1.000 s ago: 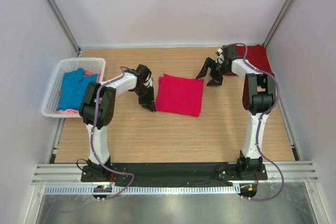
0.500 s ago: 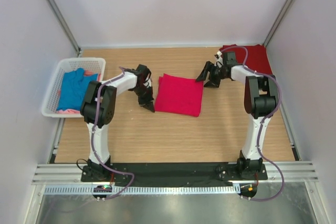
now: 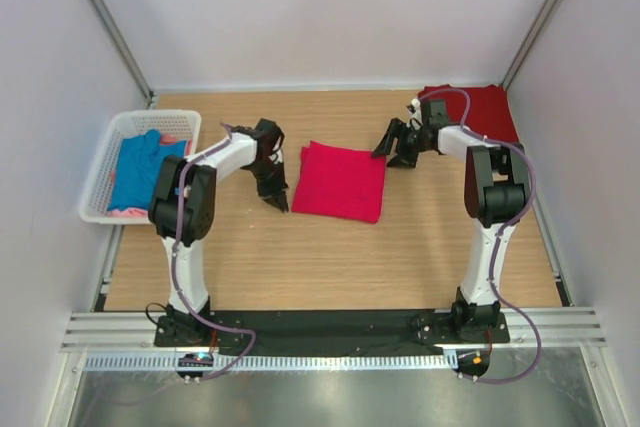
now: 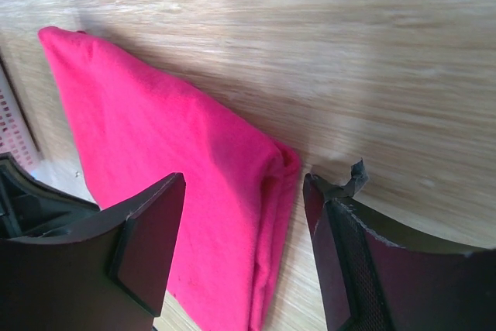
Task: Fold and stack the t-shirts
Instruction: Fold the tshirt, then neatly place the folded tshirt to the corner
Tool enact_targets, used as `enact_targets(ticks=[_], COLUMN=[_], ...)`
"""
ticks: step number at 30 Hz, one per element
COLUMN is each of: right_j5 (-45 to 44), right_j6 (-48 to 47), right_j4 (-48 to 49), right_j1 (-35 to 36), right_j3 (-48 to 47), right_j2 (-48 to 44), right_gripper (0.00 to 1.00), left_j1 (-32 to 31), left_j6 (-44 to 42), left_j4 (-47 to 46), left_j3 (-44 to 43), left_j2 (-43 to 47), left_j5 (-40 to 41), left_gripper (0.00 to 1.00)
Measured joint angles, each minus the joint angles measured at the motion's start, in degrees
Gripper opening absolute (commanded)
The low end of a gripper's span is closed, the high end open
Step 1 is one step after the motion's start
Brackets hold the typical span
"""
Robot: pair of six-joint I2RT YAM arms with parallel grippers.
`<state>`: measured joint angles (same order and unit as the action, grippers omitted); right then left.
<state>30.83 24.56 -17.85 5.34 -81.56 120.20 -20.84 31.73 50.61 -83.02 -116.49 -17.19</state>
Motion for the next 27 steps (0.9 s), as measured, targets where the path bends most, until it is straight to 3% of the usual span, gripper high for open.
enact_targets(ticks=[6, 15, 18, 21, 27], right_j5=[1.3, 1.1, 0.2, -0.1, -4.2], right_j6=[0.0, -0.8, -2.6, -3.6, -6.9], right_j4=[0.7, 1.0, -0.5, -2.6, -9.9], right_j1=[1.4, 2.9, 3.0, 3.0, 3.5], right_j3=[-1.2, -1.1, -1.1, -1.2, -6.2], right_j2=[1.2, 1.9, 1.8, 1.8, 1.7], right_gripper=[0.68, 0.48, 0.18, 0.01, 0.01], left_j1=[1.4, 2.2, 2.2, 2.3, 2.3], left_j6=[0.6, 0.8, 0.8, 0.8, 0.9], left_j4=[2.1, 2.9, 2.8, 2.7, 1.5], left_j3=[-0.9, -0.9, -0.9, -0.9, -0.6], left_j2=[4.6, 6.6, 7.1, 7.6, 7.6], left_j5=[2.4, 3.7, 3.4, 2.6, 1.2], left_gripper=[0.19, 0.19, 0.19, 0.18, 0.18])
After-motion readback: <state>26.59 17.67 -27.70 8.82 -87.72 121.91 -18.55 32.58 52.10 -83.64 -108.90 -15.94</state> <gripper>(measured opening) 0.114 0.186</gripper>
